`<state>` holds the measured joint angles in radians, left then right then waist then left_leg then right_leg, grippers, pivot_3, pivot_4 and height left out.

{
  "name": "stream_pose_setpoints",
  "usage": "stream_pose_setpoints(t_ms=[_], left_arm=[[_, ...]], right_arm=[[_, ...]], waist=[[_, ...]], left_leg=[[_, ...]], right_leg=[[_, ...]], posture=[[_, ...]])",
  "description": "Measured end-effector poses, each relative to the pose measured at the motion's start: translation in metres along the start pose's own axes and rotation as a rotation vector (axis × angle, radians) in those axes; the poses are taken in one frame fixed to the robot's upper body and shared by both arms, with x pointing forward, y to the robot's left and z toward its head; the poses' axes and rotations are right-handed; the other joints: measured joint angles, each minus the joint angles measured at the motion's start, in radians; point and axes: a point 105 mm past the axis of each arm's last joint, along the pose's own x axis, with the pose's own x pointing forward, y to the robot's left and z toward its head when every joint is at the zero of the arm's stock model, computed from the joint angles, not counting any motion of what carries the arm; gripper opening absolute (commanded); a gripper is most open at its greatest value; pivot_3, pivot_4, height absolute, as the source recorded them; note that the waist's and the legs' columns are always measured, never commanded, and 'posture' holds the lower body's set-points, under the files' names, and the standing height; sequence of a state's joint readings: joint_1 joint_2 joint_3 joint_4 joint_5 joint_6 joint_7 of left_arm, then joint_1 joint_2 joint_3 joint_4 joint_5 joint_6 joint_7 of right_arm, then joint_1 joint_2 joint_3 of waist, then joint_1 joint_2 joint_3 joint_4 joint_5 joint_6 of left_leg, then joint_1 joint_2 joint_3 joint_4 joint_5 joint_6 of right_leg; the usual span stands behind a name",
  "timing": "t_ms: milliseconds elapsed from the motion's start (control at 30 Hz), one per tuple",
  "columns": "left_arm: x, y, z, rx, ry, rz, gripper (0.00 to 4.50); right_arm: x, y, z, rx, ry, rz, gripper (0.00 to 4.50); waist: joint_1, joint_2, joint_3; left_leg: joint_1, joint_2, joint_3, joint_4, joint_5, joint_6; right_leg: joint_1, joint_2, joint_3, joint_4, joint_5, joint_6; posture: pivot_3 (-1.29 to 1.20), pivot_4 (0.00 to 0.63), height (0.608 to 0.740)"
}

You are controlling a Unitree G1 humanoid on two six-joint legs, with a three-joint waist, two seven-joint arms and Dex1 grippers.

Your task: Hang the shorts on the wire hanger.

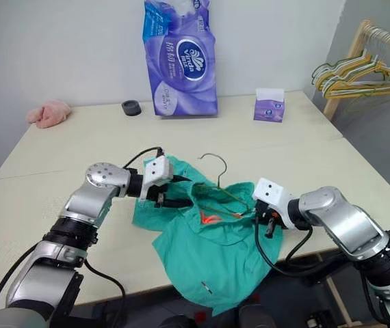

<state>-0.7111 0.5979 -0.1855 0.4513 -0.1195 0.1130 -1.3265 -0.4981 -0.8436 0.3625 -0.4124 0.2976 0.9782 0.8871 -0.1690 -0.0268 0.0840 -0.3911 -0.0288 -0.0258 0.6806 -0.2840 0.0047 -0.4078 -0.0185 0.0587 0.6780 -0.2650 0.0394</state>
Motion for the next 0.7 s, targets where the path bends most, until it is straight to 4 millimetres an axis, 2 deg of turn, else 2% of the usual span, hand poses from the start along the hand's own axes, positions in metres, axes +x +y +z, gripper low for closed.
stream_pose_setpoints(t_ms=[100, 233, 333, 500, 600, 700], left_arm=[[-0.019, 0.007, -0.006, -0.059, 0.015, 0.011, 2.88], [-0.026, 0.004, -0.016, -0.1, 0.043, -0.03, 2.88], [-0.021, -0.003, -0.019, -0.105, 0.054, -0.076, 2.88], [0.005, -0.01, -0.023, -0.101, 0.043, -0.102, 2.88], [0.014, -0.001, -0.029, -0.097, 0.049, -0.041, 2.27], [0.013, 0.009, -0.031, -0.089, 0.049, 0.002, 1.35]], right_arm=[[-0.005, -0.001, 0.0, -0.003, -0.004, -0.012, 0.0], [-0.011, -0.003, 0.001, -0.005, -0.013, -0.024, 0.0], [-0.014, -0.002, 0.001, -0.009, -0.018, -0.027, 0.0], [-0.016, 0.001, -0.001, -0.002, -0.011, -0.018, 0.0], [-0.017, 0.003, 0.0, -0.007, -0.013, -0.02, 0.0], [-0.02, 0.004, 0.002, -0.01, -0.018, -0.024, 0.0]], waist=[[-0.001, 0.0, 0.0], [0.003, 0.0, 0.0], [0.003, 0.0, 0.0], [0.002, 0.0, -0.001], [0.001, 0.0, -0.001], [0.0, 0.0, -0.001]], left_leg=[[0.0, 0.0, 0.0, 0.0, 0.0, 0.0], [0.0, 0.0, 0.0, 0.0, 0.0, 0.0], [0.0, 0.0, 0.0, 0.0, 0.0, 0.0], [-0.001, 0.0, 0.0, 0.0, 0.0, 0.0], [-0.001, 0.0, 0.0, 0.0, 0.0, 0.0], [-0.001, 0.0, 0.0, 0.0, 0.0, 0.0]], right_leg=[[0.0, 0.0, 0.0, 0.0, 0.0, 0.0], [0.0, 0.0, 0.0, 0.0, 0.0, 0.0], [0.0, 0.0, 0.0, 0.0, 0.0, 0.0], [0.0, 0.0, 0.0, 0.0, 0.0, 0.0], [0.0, 0.0, 0.0, 0.0, 0.0, 0.0], [-0.001, 0.0, 0.0, 0.0, 0.0, 0.0]], posture=[[-0.23, 0.054, 0.74], [-0.24, 0.048, 0.74], [-0.24, 0.048, 0.74], [-0.25, 0.047, 0.74], [-0.25, 0.047, 0.74], [-0.25, 0.047, 0.74]])
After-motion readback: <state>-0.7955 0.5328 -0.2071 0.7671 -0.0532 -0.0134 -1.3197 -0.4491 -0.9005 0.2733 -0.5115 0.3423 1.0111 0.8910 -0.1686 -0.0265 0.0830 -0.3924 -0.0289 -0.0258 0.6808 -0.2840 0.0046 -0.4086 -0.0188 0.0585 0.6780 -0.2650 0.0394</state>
